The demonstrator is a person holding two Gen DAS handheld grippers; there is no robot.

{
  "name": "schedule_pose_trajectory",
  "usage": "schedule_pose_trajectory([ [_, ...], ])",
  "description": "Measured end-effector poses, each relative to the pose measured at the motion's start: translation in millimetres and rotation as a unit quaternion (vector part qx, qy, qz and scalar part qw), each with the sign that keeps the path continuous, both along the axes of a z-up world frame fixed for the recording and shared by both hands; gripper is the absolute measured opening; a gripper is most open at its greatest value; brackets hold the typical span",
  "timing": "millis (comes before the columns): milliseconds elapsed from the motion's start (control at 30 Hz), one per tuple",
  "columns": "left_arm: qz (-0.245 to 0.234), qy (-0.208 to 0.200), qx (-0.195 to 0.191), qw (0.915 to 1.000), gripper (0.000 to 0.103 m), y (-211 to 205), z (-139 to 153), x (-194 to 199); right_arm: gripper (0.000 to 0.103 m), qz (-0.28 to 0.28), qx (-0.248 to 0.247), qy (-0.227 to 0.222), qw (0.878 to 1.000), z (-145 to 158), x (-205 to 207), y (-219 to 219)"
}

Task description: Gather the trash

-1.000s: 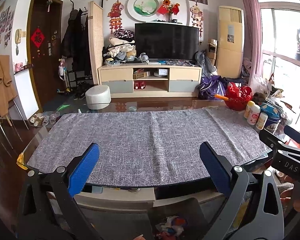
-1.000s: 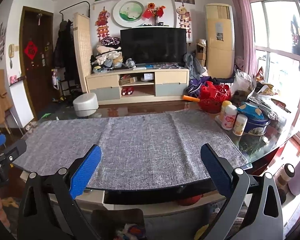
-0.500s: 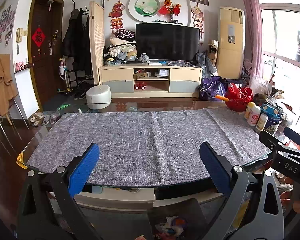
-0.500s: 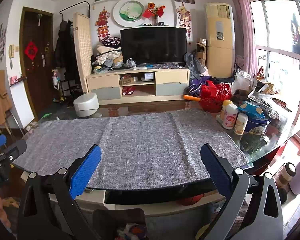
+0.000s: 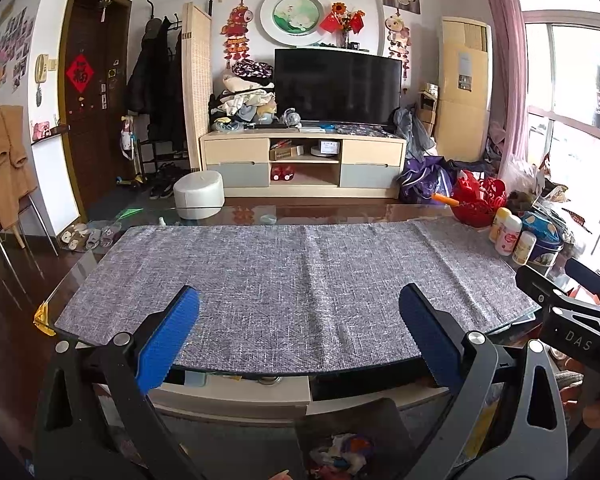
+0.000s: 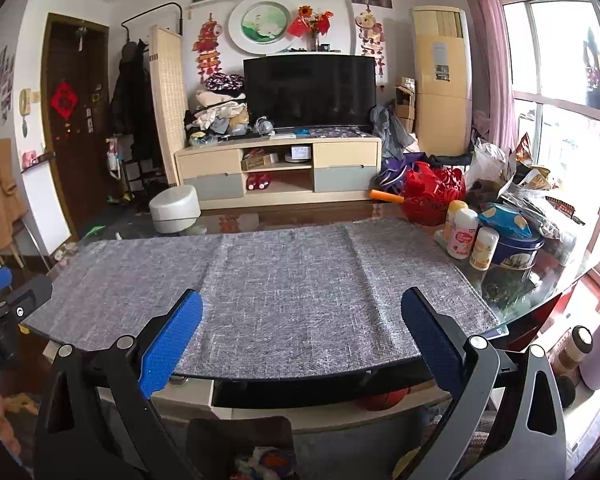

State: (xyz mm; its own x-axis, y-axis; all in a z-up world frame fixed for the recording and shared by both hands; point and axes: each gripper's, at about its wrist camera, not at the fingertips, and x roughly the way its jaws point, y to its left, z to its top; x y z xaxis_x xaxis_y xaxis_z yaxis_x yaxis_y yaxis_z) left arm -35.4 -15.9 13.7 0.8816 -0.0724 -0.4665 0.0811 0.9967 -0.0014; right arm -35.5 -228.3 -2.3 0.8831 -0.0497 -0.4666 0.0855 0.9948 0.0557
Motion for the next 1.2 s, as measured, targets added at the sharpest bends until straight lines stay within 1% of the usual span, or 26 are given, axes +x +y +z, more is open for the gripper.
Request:
schedule_pose_trajectory([
  [633,0.002,0.001,-0.002,1.0000,0.095,-0.6,1.0,-1.5,0.100,0.004,0.001,-0.003,1.000,3.1,-0.8,0.9],
  [800,0.003,0.001,-0.003,1.0000,0.095,-1.5,5.7,-3.1,0.100,0.007,0.002,0.001,1.000,1.8,0.5,1.7],
  [967,0.001,0.003,-0.015,0.9999,0.095,-1.2,7.0,-3.9,0.100,0.008,0.002,0.002,1.000,1.4,1.5,2.7],
  [1200,0.024,0.006,-0.008,0.9997,0.095,-2.3,3.5,-0.4,0.100,0.016,0.007,0.009,1.000,-1.9,4.9,4.4],
])
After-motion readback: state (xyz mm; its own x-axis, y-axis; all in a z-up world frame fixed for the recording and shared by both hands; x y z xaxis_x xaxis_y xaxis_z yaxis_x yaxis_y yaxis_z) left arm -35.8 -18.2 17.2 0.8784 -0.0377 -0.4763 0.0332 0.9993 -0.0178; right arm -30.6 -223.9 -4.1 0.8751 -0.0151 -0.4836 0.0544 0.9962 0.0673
